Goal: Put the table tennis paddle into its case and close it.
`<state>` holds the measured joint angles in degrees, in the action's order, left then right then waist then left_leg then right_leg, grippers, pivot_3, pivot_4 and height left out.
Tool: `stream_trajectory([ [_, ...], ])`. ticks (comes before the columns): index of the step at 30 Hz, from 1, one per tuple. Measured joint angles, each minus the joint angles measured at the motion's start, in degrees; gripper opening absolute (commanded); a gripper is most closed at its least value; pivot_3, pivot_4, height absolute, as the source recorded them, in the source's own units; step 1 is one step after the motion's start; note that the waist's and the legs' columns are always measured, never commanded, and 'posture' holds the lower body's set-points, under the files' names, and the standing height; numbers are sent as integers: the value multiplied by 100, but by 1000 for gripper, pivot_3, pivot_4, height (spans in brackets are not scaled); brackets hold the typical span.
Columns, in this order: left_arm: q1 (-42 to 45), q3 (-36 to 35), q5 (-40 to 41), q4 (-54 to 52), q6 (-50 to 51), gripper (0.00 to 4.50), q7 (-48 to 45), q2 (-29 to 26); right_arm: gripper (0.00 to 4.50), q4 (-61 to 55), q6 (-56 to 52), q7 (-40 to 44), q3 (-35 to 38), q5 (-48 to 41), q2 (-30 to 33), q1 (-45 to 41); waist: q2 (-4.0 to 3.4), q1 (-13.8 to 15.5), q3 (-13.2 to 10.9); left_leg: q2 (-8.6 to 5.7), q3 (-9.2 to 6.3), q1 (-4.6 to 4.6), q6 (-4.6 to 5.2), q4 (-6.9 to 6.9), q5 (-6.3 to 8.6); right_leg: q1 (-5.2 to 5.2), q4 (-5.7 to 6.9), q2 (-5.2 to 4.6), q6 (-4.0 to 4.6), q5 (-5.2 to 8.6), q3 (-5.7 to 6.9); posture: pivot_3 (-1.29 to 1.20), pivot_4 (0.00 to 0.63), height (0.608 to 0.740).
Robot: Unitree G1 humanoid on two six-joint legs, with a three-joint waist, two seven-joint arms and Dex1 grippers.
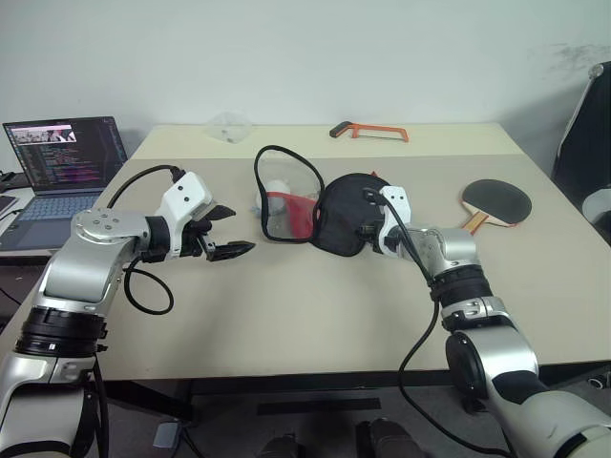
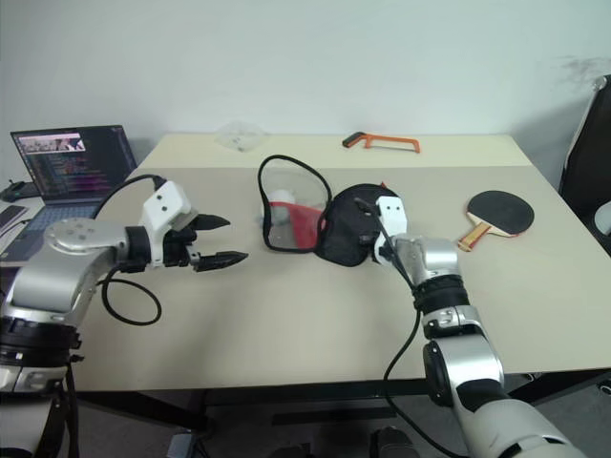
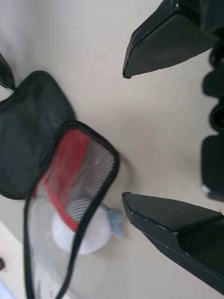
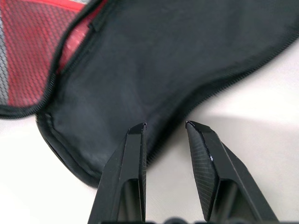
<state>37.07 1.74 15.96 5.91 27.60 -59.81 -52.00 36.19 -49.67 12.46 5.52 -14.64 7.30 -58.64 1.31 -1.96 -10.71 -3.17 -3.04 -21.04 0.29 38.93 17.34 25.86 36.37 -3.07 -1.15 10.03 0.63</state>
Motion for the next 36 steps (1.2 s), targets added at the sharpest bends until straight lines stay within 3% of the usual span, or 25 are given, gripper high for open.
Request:
stream_trajectory([
  [2, -11, -10, -1, -23, 52, 4301, 43, 1, 1971, 38, 56, 8, 6, -1, -12, -53, 0, -1, 0, -1, -1, 0, 0, 0, 0, 1, 4, -1, 0, 0, -1, 0, 150, 740],
  [9, -150, -213, -4, -142, 99, 4301, 134, -2, 4359, 136, -26, -169, 291, -21, -11, -217, 0, 1, 0, 0, 0, 1, -1, 1, 0, 2, 7, -1, 1, 0, -2, 0, 150, 740],
  [10, -153, -213, -4, -142, 105, 4301, 151, -2, 4463, 155, -25, -252, 360, -23, -16, -234, 0, 2, 0, 0, -1, 1, -1, 1, 0, 2, 7, -1, 1, 0, -2, 0, 150, 740],
  [25, -189, -213, -39, -147, 109, 4301, 164, -3, 4463, 507, -357, -172, 618, -248, -233, -300, 0, -3, 0, 0, 1, 2, 0, 0, 0, 2, 11, -1, 1, 1, -2, 0, 150, 740],
  [36, -282, -213, -52, -218, 112, 4301, 166, -28, 4463, 1056, 39, -153, 796, -290, -435, -527, 0, -31, 0, -1, 1, 8, 0, 1, 0, 3, 23, -1, 4, 2, -4, 0, 150, 740],
])
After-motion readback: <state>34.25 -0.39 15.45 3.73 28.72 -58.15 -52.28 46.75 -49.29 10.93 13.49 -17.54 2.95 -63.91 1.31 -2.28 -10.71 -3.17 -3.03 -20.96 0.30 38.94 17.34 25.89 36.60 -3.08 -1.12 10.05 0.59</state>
